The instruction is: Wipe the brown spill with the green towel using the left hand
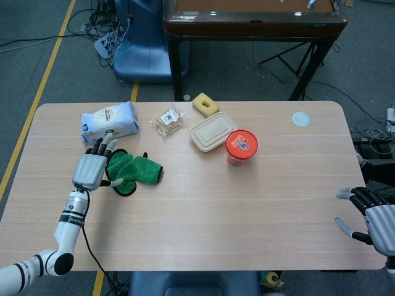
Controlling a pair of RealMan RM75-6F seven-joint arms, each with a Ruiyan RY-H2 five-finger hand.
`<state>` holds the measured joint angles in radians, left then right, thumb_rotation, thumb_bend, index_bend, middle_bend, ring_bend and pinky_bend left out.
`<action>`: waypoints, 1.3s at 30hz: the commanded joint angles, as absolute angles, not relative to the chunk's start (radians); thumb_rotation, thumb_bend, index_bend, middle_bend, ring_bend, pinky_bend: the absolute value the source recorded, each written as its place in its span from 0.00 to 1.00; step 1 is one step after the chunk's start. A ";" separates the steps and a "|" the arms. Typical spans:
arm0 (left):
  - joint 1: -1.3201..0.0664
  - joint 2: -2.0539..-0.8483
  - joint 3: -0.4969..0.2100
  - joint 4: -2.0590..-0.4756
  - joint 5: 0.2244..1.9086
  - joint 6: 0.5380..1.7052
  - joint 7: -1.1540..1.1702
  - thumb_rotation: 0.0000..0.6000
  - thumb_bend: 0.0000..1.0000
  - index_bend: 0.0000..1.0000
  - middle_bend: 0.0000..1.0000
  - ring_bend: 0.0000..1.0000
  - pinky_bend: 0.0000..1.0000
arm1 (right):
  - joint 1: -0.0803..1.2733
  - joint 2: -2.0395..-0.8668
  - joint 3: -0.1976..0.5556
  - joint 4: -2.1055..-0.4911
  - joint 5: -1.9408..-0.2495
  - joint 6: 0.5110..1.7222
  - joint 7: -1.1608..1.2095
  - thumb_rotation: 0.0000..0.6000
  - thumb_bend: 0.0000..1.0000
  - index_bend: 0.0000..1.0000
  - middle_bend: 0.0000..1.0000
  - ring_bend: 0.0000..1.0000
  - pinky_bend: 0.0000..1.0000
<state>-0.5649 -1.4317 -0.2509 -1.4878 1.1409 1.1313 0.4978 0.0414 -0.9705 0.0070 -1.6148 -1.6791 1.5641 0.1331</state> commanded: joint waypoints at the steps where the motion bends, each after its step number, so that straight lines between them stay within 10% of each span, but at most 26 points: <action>1: -0.491 -1.382 -0.189 -1.537 1.212 1.219 0.441 1.00 0.07 0.00 0.00 0.00 0.25 | 0.051 -0.973 0.003 -1.612 -1.684 1.549 0.133 1.00 0.33 0.34 0.32 0.25 0.32; 25: -0.118 -1.257 0.020 -1.669 1.428 1.643 0.340 1.00 0.07 0.03 0.01 0.03 0.25 | 0.103 -1.018 -0.028 -1.589 -1.760 1.510 0.135 1.00 0.33 0.34 0.33 0.25 0.32; 39: -0.044 -1.265 0.053 -1.681 1.497 1.673 0.354 1.00 0.07 0.04 0.02 0.04 0.25 | 0.116 -1.035 -0.036 -1.594 -1.771 1.509 0.122 1.00 0.33 0.34 0.33 0.25 0.32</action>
